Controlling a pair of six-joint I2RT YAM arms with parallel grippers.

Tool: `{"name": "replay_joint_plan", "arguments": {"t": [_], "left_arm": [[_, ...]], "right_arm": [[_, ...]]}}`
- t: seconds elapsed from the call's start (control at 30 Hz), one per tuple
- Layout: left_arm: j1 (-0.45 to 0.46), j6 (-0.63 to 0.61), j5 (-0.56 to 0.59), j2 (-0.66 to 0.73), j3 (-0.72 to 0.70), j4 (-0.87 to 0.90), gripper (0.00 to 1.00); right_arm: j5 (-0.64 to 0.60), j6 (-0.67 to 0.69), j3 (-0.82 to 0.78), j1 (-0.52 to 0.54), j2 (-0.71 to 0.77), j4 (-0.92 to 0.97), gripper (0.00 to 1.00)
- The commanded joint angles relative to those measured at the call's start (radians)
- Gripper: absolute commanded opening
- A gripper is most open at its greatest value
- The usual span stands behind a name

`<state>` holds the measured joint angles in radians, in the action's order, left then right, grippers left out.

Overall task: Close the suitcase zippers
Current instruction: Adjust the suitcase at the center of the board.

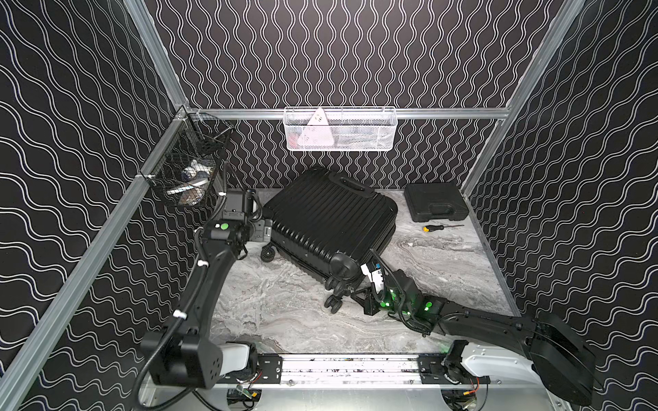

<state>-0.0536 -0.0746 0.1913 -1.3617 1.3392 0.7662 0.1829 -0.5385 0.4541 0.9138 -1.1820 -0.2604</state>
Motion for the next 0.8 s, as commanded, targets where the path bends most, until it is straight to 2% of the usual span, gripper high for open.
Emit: {"name": "replay_joint_plan", "arguments": {"t": [0.0, 0.13, 0.23, 0.37, 0.53, 0.77], "left_arm": [[-0.059, -0.089, -0.122, -0.078, 0.063, 0.023, 0.99], [-0.103, -0.154, -0.292, -0.164, 0.112, 0.033, 0.96], [-0.111, -0.194, -0.351, -0.202, 0.134, 0.07, 0.89], [-0.111, -0.209, -0.369, -0.205, 0.096, 0.062, 0.83], [-0.112, -0.22, -0.404, -0.203, 0.084, 0.082, 0.82], [-0.111, -0.212, -0.354, -0.224, 0.076, 0.086, 0.78]], "right_arm": [[-0.007, 0.007, 0.014, -0.001, -0.004, 0.012, 0.0], [-0.01, 0.008, 0.014, -0.001, -0.011, 0.009, 0.0], [-0.009, 0.011, 0.021, -0.001, -0.019, 0.02, 0.0], [-0.013, 0.012, 0.023, -0.001, -0.024, 0.015, 0.0], [-0.011, 0.015, 0.027, -0.001, -0.033, 0.021, 0.0], [-0.016, 0.018, 0.032, -0.001, -0.031, 0.027, 0.0]]}}
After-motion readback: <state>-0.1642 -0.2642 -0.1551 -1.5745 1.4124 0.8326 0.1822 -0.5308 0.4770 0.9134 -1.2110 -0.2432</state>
